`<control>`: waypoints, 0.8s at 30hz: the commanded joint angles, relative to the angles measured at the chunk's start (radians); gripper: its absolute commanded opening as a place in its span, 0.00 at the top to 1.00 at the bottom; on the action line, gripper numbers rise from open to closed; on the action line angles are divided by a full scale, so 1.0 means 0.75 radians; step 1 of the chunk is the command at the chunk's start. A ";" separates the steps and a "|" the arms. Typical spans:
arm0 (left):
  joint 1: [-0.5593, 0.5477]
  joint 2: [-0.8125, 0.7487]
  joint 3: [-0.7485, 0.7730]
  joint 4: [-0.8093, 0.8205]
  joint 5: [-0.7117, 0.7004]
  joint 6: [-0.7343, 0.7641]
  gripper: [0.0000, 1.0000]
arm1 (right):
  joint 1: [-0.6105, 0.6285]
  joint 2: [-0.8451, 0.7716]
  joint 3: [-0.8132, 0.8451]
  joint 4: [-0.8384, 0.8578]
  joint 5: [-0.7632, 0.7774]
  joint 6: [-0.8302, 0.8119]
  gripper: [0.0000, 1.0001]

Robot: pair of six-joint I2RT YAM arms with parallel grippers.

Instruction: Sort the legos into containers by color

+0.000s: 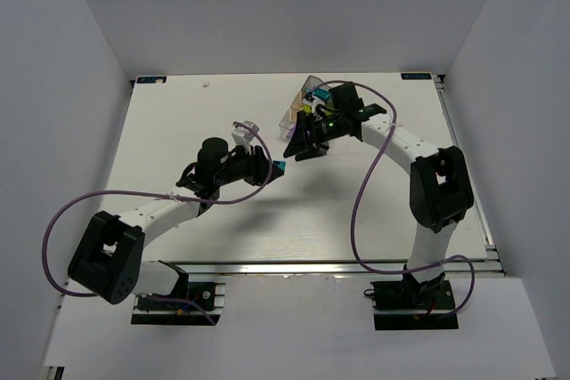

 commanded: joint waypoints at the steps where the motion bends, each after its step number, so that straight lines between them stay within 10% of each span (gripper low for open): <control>1: -0.017 -0.028 0.036 -0.059 -0.051 0.134 0.95 | 0.042 -0.022 0.010 -0.023 -0.042 0.047 0.28; 24: -0.052 -0.040 0.044 -0.049 -0.084 0.130 0.95 | 0.103 0.052 0.045 -0.009 -0.011 0.061 0.44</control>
